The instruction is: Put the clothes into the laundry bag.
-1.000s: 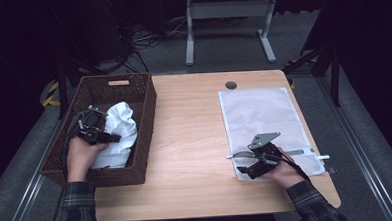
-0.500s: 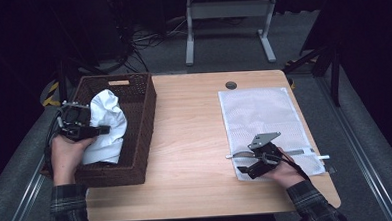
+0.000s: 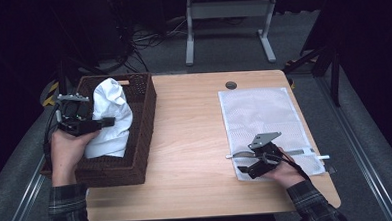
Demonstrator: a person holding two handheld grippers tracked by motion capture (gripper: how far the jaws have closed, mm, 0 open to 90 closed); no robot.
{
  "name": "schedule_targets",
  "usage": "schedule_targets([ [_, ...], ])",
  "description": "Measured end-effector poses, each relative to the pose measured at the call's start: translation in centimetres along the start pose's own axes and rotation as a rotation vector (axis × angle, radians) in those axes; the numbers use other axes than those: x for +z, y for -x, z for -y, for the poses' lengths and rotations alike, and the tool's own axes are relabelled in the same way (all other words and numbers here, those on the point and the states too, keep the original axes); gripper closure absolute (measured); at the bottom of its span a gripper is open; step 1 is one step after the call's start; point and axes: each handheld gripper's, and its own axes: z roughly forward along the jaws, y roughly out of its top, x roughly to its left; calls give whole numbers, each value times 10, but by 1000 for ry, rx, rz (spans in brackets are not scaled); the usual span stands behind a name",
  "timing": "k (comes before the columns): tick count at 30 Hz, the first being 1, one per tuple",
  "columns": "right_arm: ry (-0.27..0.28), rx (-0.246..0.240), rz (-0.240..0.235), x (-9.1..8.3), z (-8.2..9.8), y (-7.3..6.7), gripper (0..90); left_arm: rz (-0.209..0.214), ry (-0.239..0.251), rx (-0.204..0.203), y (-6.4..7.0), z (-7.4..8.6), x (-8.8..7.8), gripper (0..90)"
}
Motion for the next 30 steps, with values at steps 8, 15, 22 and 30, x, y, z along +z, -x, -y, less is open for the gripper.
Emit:
schedule_targets([
  [8, 5, 2, 0, -1, 0, 0, 96, 59, 32, 53, 23, -13, -4, 752],
  [15, 7, 3, 1, -2, 0, 0, 95, 101, 25, 94, 39, -24, 2, 753],
  [22, 11, 5, 2, -3, 0, 0, 95, 149, 13, 125, 59, -35, 16, 752],
  [30, 14, 1, -2, -3, 0, 0, 95, 197, 6, 149, 81, -39, 40, 752],
])
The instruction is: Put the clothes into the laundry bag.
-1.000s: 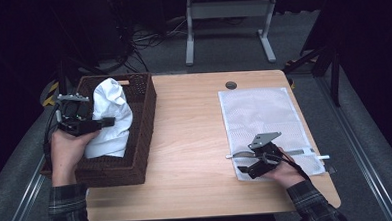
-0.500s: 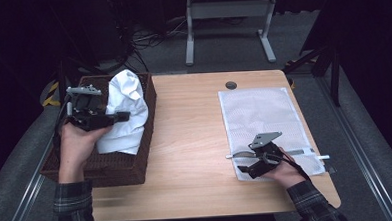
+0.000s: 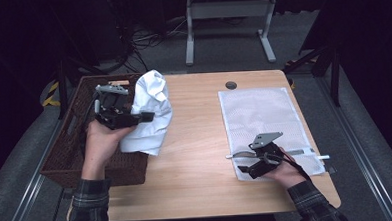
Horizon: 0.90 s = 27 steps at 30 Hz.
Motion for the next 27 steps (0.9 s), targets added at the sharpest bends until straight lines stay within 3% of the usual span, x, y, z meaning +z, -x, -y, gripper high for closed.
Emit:
schedule_targets([
  [8, -2, -3, -2, 1, 0, 0, 95, 31, -40, -4, 9, 1, 28, 752],
  [14, -2, -6, -2, 1, 0, -1, 95, 15, -82, -19, 15, 5, 51, 752],
  [20, 0, -6, -2, 0, 0, -1, 95, -14, -123, -6, 24, 5, 72, 752],
  [27, 4, -7, -2, -1, 0, 0, 95, -18, -188, -6, 28, 9, 101, 751],
])
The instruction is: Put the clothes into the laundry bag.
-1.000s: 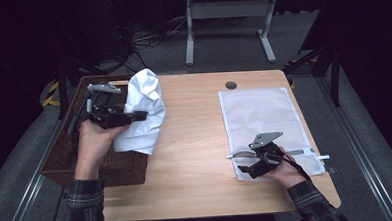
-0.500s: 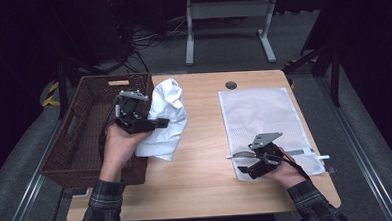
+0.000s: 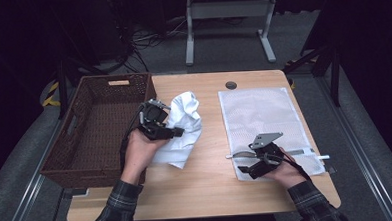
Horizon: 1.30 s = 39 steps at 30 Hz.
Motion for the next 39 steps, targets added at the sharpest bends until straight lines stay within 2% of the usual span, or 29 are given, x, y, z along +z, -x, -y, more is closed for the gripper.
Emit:
schedule_targets([
  [7, 4, -2, -1, 0, 1, 0, 94, -15, -72, 12, 0, 1, 29, 751],
  [15, 4, -5, -4, 0, 1, 0, 94, -64, -155, -31, -7, 9, 63, 748],
  [19, 5, -6, -4, 0, 1, 0, 94, -103, -169, -55, -13, 12, 71, 746],
  [27, 2, -7, -8, 0, 1, 0, 94, -177, -218, -61, -21, 20, 86, 715],
  [31, 3, -8, -8, 0, 1, -1, 94, -193, -226, -49, -24, 22, 91, 662],
  [34, 0, -8, -9, 1, 2, -1, 94, -206, -225, -40, -24, 23, 92, 587],
  [37, -1, -6, -9, 1, 2, -1, 94, -210, -225, -41, -25, 22, 93, 456],
  [38, -1, -7, -9, 1, 2, -1, 94, -213, -220, -39, -25, 22, 92, 456],
  [39, -1, -8, -10, 1, 2, -1, 94, -216, -217, -37, -25, 22, 92, 399],
])
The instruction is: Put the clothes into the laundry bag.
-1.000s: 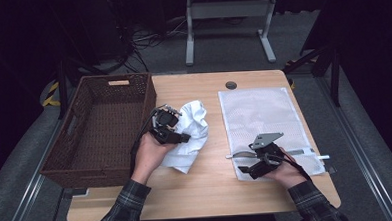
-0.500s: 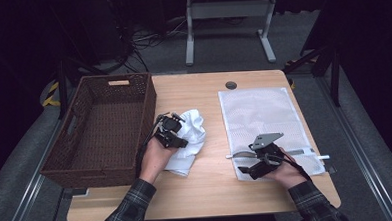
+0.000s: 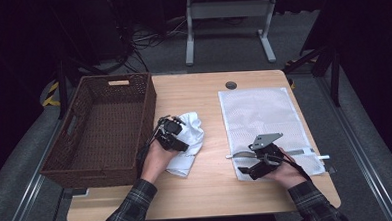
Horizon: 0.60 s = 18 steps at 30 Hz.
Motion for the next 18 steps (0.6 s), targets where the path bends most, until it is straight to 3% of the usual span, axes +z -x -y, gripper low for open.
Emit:
schedule_targets([
  [7, 0, 1, 1, 0, 1, 1, 94, -12, 77, -7, 2, -4, -21, 220],
  [18, 0, 2, 4, -1, 1, 0, 93, 14, 220, 12, 5, -5, -68, 245],
])
